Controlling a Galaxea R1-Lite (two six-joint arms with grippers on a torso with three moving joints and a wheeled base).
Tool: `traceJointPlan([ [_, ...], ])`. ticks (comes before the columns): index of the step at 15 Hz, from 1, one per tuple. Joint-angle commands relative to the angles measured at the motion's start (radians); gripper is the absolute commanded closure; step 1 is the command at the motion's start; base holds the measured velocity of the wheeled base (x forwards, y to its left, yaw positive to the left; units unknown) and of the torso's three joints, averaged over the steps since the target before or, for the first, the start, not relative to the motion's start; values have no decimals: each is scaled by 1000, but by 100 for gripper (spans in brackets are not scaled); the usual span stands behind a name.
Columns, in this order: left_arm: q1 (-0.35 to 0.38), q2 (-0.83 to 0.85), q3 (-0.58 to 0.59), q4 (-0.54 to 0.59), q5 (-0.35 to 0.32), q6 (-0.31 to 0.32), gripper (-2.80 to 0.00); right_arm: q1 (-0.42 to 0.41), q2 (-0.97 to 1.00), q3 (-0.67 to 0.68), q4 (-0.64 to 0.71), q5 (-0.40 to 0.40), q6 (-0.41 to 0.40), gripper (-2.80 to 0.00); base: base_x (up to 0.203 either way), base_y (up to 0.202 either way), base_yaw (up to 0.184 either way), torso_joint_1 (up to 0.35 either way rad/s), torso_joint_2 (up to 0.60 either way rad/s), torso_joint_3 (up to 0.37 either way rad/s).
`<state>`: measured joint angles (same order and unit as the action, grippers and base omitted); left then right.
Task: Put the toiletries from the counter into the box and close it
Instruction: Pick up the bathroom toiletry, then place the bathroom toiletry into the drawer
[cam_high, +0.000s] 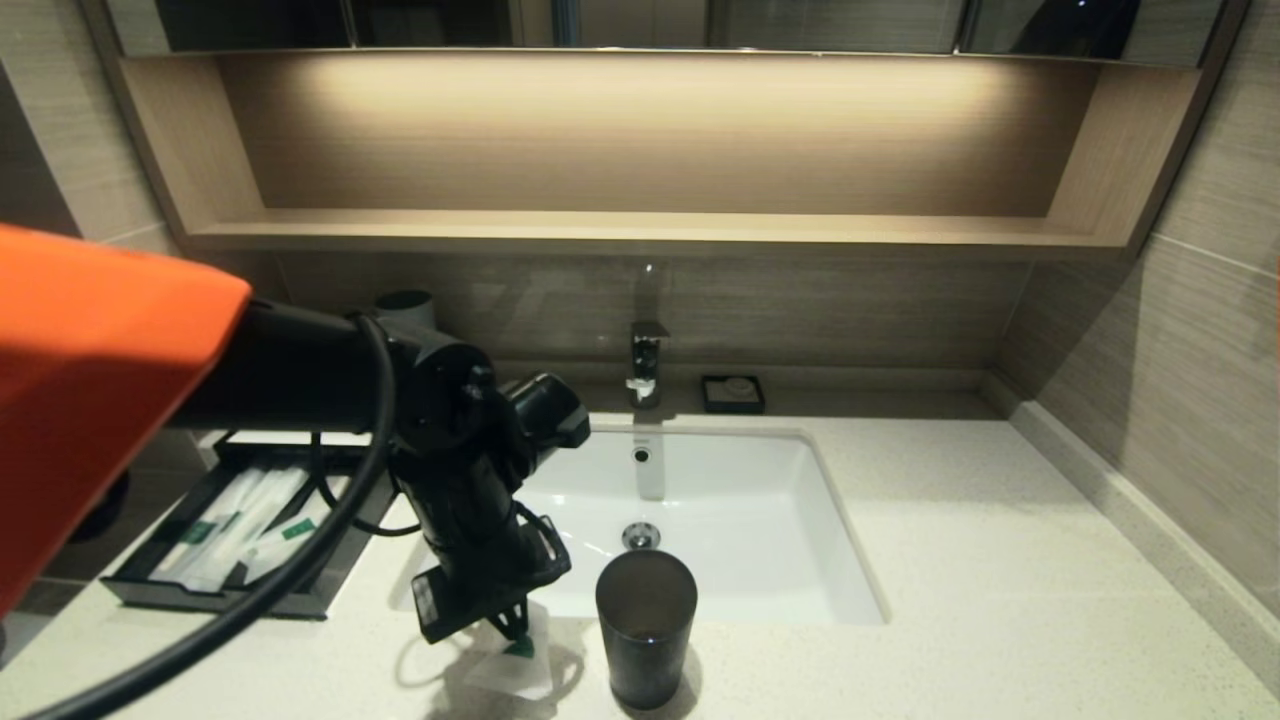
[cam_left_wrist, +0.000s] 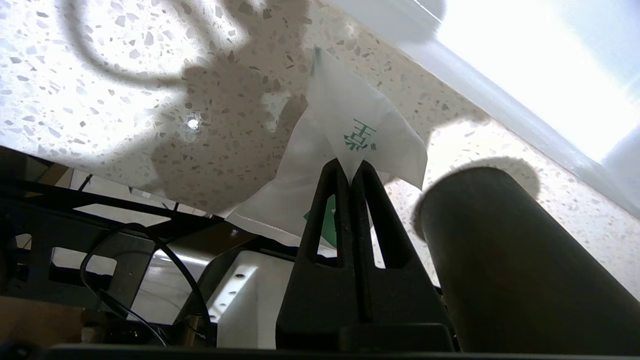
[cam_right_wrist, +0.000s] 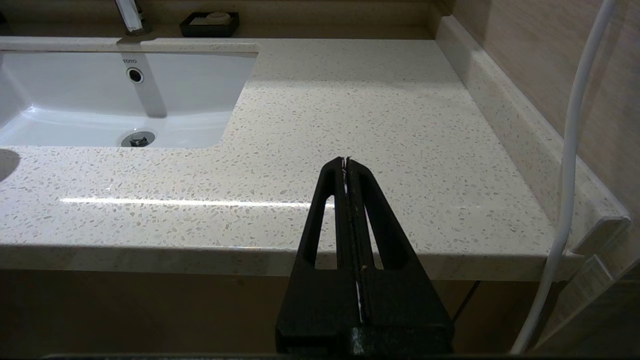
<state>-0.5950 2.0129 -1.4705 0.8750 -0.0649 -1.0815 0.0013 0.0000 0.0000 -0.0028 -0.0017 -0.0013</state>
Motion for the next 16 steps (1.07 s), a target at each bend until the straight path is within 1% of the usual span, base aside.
traceJointPlan([
  [1, 2, -54, -16, 11, 5, -2, 0, 0, 0, 2, 0, 0, 0, 0, 0, 0, 0, 0, 0, 0],
  [4, 21, -89, -23, 15, 42, 4, 0, 0, 0, 2, 0, 0, 0, 0, 0, 0, 0, 0, 0, 0],
  [7, 23, -112, -20, 53, 42, 1, 0, 0, 0, 2, 0, 0, 0, 0, 0, 0, 0, 0, 0, 0],
  [9, 23, -132, -21, 62, 41, 11, 0, 0, 0, 2, 0, 0, 0, 0, 0, 0, 0, 0, 0, 0],
  [11, 21, -134, -4, 73, 39, 57, 0, 0, 0, 2, 0, 0, 0, 0, 0, 0, 0, 0, 0, 0],
  [14, 18, -133, 3, 81, 40, 81, 0, 0, 0, 2, 0, 0, 0, 0, 0, 0, 0, 0, 0, 0],
  [16, 18, -132, 8, 93, 39, 130, 0, 0, 0, 1, 0, 0, 0, 0, 0, 0, 0, 0, 0, 0],
])
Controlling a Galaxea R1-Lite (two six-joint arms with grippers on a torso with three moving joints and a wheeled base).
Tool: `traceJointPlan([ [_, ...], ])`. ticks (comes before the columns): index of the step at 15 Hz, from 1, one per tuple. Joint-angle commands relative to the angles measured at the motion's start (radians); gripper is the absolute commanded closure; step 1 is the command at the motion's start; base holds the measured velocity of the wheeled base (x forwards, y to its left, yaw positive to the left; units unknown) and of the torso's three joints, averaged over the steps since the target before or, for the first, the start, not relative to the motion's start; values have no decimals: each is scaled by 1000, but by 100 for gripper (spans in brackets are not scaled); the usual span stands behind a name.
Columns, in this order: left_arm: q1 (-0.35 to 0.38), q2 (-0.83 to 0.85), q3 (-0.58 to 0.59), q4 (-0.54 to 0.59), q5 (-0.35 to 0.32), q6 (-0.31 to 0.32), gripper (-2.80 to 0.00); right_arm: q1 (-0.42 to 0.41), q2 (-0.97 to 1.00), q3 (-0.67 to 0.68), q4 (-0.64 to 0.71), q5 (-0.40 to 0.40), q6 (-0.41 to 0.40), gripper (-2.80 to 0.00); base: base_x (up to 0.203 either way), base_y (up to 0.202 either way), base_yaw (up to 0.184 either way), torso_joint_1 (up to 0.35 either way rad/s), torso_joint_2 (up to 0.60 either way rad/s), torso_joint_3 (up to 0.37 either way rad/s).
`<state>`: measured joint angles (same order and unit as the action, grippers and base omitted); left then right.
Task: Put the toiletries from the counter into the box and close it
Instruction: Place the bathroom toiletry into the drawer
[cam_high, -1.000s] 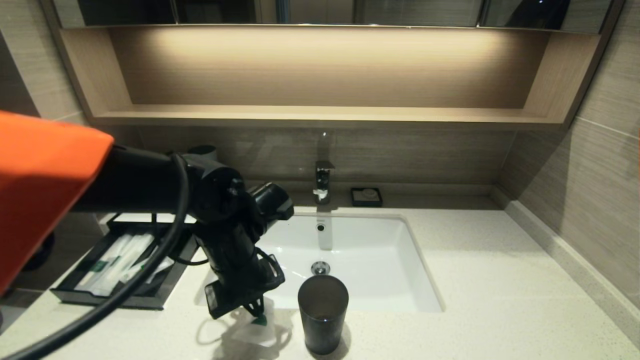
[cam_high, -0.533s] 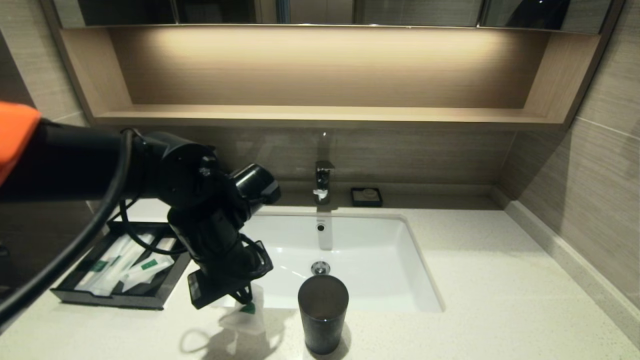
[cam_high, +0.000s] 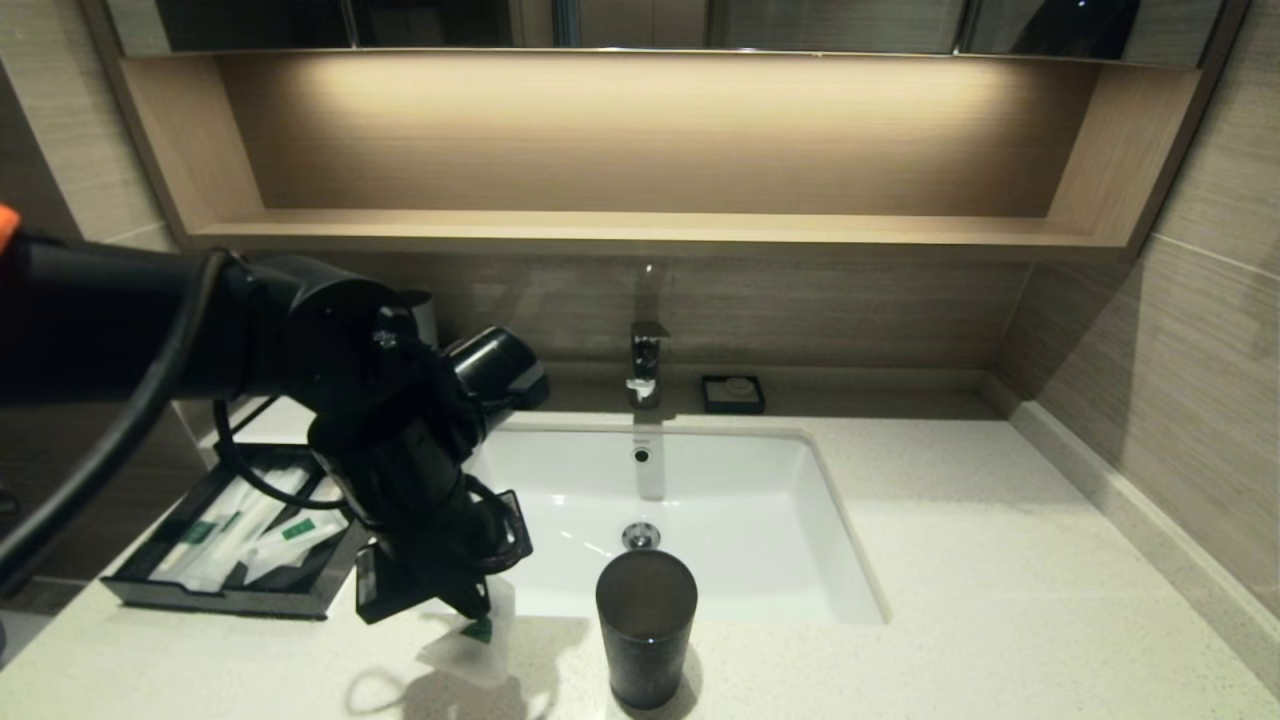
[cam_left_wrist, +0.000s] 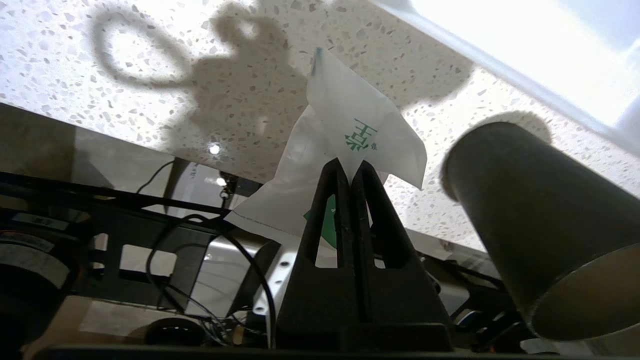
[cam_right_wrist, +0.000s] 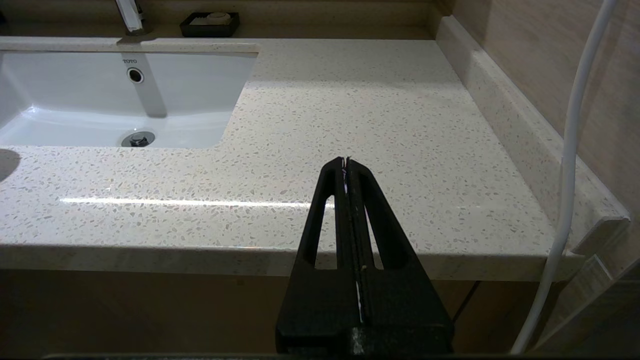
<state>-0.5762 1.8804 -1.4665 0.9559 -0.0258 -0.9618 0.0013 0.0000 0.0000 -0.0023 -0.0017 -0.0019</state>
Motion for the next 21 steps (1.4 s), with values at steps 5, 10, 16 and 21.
traceJointPlan([
  [5, 7, -4, 28, 24, 4, 97, 0, 0, 0, 2, -1, 0, 0, 0, 0, 0, 0, 0, 0, 0],
  [10, 90, -33, 41, 20, 11, 192, 0, 0, 0, 2, -1, 0, 0, 0, 0, 0, 0, 0, 0, 0],
  [16, 332, -81, 34, 10, 6, 450, 0, 0, 0, 2, -1, 0, 0, 0, 0, 0, 0, 0, 0, 0],
  [21, 506, -70, 28, -51, 0, 611, 0, 0, 0, 2, -1, 0, 0, 0, 0, 0, 0, 0, 0, 0],
])
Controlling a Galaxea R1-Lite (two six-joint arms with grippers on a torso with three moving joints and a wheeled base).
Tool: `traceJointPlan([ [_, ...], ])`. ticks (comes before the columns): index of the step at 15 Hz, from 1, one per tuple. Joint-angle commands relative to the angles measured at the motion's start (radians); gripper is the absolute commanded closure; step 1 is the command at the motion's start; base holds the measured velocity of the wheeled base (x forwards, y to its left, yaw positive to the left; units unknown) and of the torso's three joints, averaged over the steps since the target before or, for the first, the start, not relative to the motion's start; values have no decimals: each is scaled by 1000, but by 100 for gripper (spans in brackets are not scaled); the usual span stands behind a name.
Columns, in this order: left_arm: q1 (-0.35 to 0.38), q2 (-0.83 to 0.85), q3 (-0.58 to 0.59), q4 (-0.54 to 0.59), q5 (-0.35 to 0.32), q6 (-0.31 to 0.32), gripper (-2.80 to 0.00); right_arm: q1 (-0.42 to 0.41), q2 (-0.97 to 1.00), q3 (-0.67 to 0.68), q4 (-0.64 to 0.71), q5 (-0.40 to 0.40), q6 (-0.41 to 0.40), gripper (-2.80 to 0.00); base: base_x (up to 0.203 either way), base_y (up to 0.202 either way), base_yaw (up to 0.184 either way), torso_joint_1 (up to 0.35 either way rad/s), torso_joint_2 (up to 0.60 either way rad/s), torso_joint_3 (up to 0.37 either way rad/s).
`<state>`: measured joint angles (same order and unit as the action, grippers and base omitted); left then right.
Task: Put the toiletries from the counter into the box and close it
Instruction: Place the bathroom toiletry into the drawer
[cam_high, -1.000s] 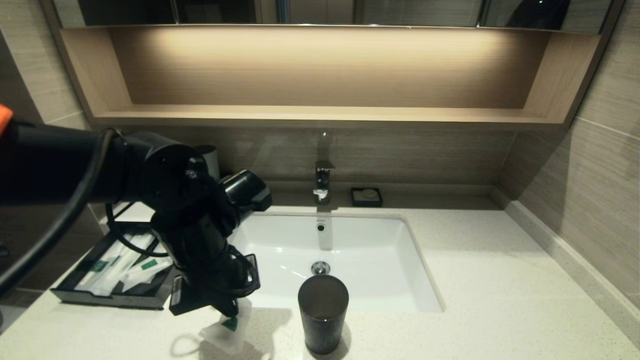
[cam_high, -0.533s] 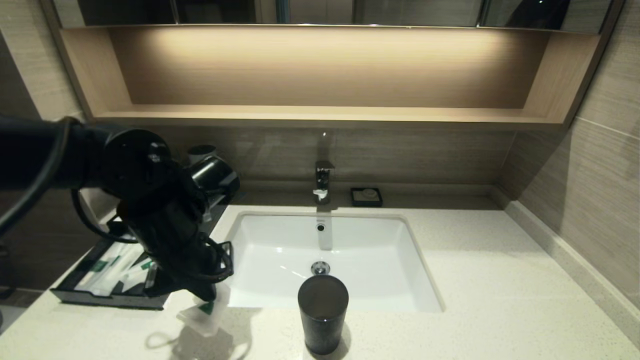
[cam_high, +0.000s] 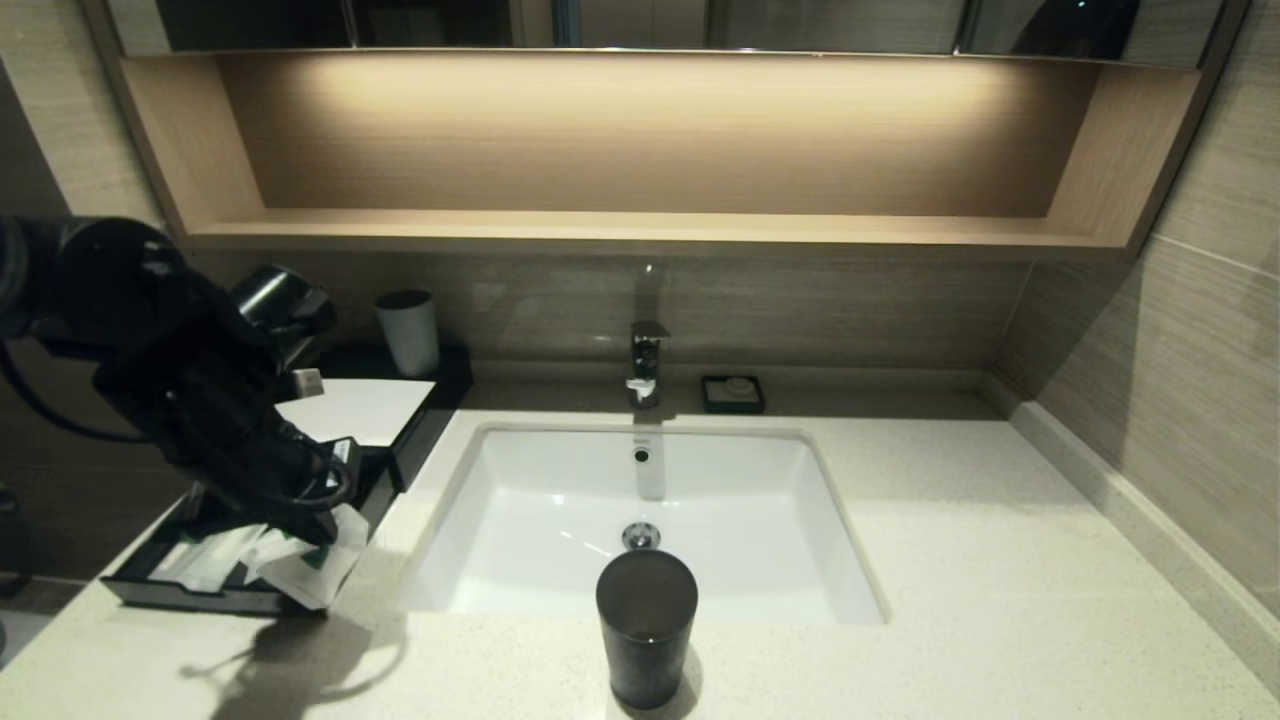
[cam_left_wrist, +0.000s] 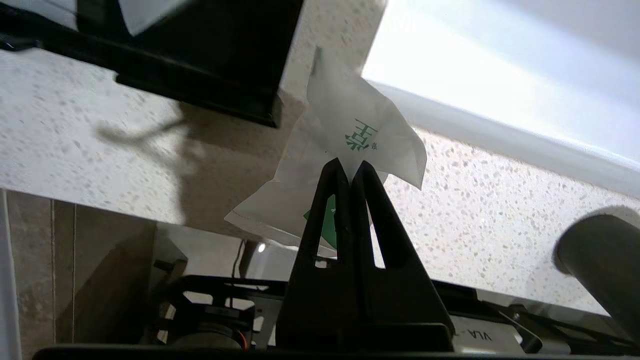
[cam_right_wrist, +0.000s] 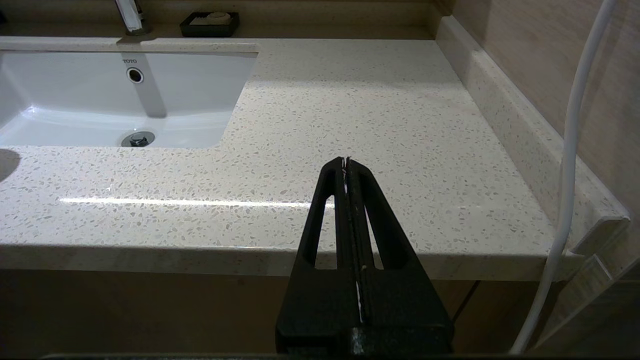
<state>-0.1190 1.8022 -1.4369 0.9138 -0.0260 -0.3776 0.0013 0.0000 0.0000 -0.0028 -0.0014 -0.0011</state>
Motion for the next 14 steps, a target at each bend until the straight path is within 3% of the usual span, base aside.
traceJointPlan([
  [1, 75, 16, -2, -29, -1, 54, 0, 0, 0, 1, 0, 0, 0, 0, 0, 0, 0, 0, 0, 0],
  [5, 140, 42, 0, -98, -38, 136, 0, 0, 0, 2, 0, 0, 0, 0, 0, 0, 0, 0, 0, 0],
  [10, 220, 96, 1, -171, -51, 189, 0, 0, 0, 0, 0, 0, 0, 0, 0, 0, 0, 0, 0, 0],
  [14, 239, 117, 0, -194, -88, 236, 0, 0, 0, 2, 0, 0, 0, 0, 0, 0, 0, 0, 0, 0],
])
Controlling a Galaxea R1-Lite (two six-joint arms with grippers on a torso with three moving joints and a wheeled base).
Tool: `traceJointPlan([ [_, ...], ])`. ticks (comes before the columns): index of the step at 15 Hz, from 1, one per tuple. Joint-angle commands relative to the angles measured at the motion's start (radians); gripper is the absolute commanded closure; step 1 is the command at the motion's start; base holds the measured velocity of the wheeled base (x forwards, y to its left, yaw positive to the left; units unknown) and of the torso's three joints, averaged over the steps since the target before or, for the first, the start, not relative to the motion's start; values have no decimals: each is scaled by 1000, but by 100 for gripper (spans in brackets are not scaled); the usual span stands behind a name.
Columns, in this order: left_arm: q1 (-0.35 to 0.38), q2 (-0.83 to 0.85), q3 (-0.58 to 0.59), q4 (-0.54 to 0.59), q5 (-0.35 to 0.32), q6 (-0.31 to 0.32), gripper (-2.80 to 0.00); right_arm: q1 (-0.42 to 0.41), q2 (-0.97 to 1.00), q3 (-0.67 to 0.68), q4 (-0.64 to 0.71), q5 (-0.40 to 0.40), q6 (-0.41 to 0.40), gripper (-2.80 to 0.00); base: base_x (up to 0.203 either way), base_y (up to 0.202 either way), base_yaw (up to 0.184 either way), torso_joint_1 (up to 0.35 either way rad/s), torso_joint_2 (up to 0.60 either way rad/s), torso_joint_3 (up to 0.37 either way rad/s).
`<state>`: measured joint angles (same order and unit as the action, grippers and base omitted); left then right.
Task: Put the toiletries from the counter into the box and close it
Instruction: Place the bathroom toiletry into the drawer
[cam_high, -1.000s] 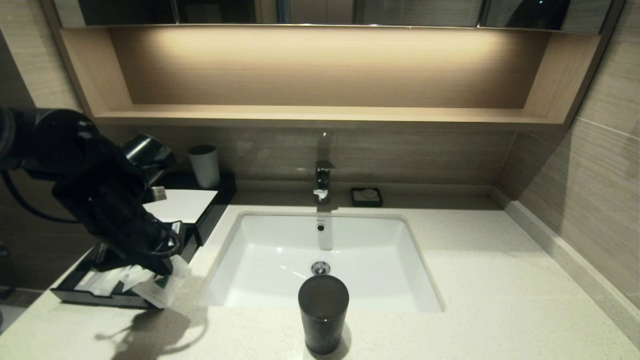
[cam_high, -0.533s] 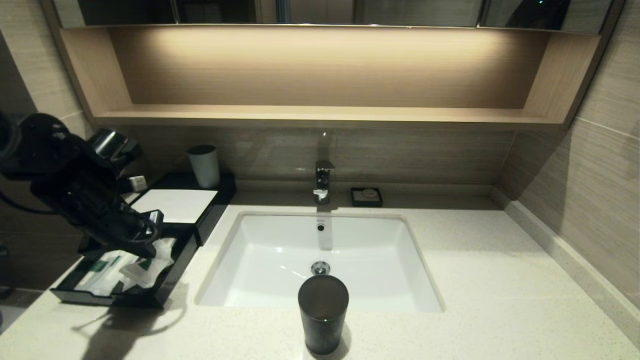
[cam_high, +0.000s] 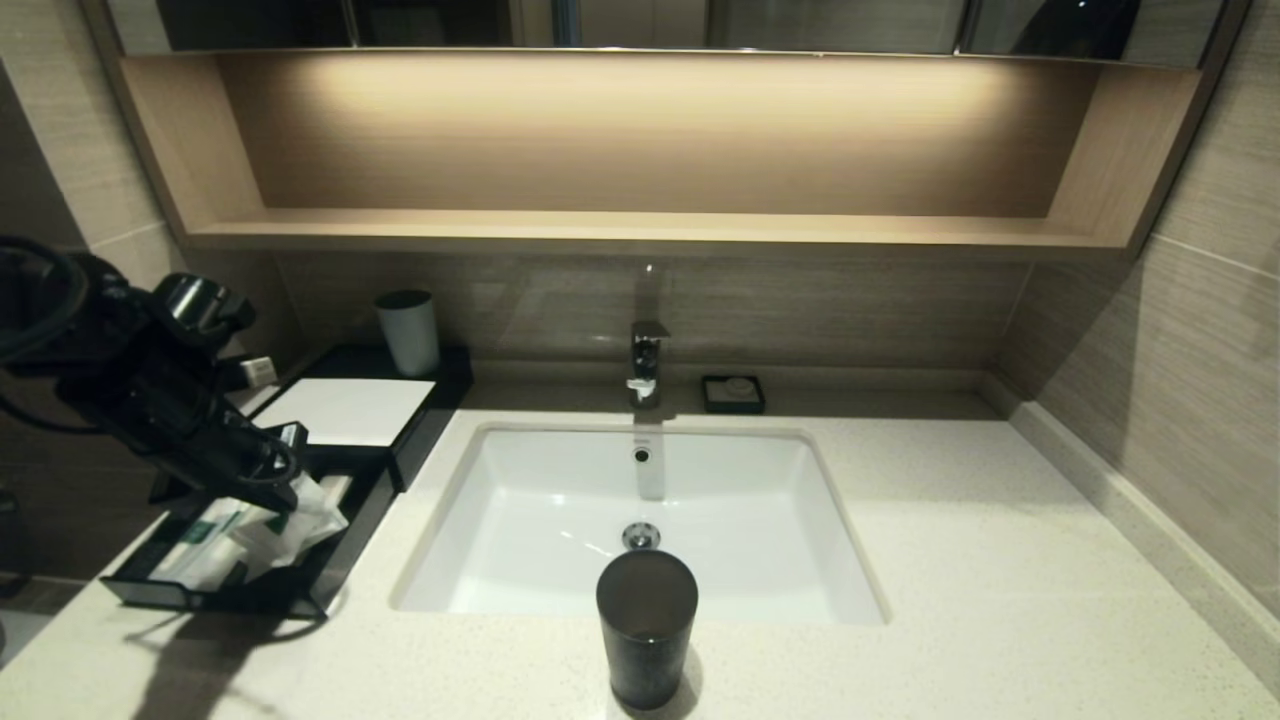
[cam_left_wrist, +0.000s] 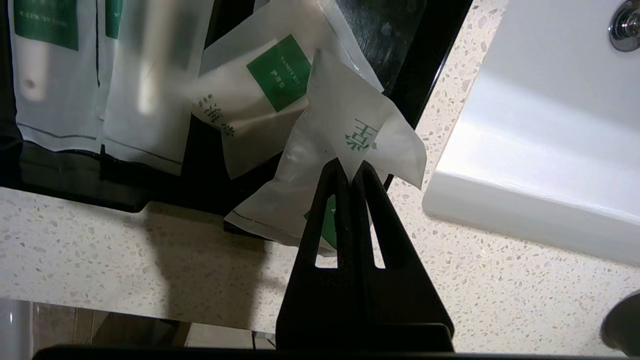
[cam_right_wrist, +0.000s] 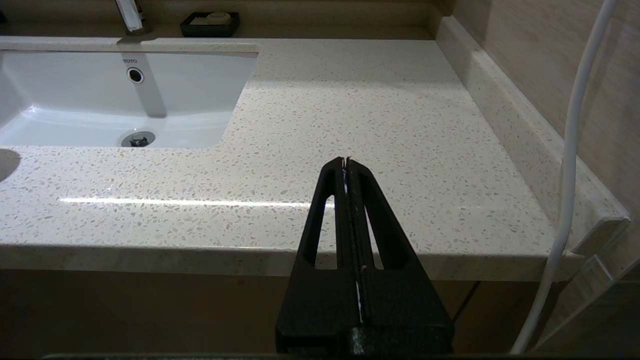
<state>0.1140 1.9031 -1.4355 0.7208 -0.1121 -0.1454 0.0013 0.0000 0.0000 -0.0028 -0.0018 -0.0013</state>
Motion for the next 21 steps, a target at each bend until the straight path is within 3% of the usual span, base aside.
traceJointPlan([
  [1, 6, 25, -3, -18, -1, 9, 0, 0, 0, 2, 0, 0, 0, 0, 0, 0, 0, 0, 0, 0],
  [10, 13, 70, -10, -96, -36, 40, 0, 0, 0, 2, 0, 0, 0, 0, 0, 0, 0, 0, 0, 0],
  [21, 13, 93, -8, -98, -37, 41, 0, 0, 0, 2, 0, 0, 0, 0, 0, 0, 0, 0, 0, 0],
])
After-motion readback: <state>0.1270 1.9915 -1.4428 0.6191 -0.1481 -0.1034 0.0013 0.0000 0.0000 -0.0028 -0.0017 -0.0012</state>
